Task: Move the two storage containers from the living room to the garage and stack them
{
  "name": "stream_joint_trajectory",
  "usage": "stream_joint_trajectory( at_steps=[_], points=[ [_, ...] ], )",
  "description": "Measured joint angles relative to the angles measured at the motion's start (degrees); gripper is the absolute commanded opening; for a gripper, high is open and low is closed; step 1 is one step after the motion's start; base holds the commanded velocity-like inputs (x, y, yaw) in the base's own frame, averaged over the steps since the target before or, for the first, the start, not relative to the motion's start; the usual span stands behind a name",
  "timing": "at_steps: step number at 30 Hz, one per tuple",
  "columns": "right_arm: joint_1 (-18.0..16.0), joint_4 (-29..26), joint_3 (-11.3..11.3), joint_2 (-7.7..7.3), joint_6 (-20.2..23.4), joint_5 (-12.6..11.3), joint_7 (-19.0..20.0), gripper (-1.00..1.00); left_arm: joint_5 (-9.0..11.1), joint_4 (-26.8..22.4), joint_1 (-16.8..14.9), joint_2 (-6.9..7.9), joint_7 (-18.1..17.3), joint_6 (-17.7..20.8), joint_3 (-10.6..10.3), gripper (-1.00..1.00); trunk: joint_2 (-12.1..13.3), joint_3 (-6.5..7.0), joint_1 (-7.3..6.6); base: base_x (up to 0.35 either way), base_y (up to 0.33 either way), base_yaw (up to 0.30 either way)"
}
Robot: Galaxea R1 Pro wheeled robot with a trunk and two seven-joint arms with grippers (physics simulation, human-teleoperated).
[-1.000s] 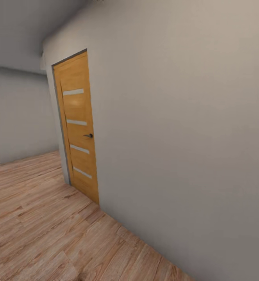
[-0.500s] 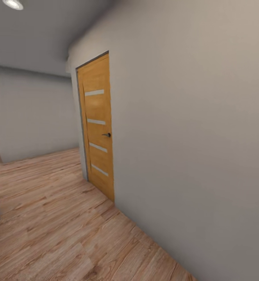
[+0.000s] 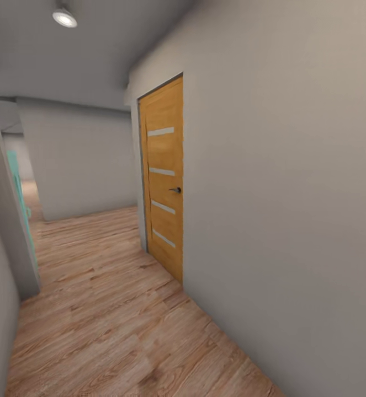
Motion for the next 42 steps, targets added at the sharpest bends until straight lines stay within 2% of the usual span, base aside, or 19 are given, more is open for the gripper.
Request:
stream_joint_trajectory(
  at_steps=[12, 36, 42],
  points=[
    [0.00, 0.00, -0.05, 0.01, -0.03, 0.02, 0.00, 1.00, 0.00, 0.00, -0.01, 0.07, 0.00, 0.00, 0.00, 1.00, 0.00, 0.00, -0.03, 0.171, 0.000, 0.294],
    [0.00, 0.00, -0.06, 0.00, -0.12, 0.02, 0.00, 1.00, 0.09, 0.00, 0.02, 0.18, 0.00, 0.00, 0.02, 1.00, 0.00, 0.00, -0.04, 0.318, 0.000, 0.293],
    [0.00, 0.00, -0.14, -0.01, -0.13, -0.09, 0.02, 1.00, 0.08, 0.00, 0.00, 0.18, 0.00, 0.00, 0.01, 1.00, -0.01, 0.00, -0.04, 0.322, 0.000, 0.111]
  ],
)
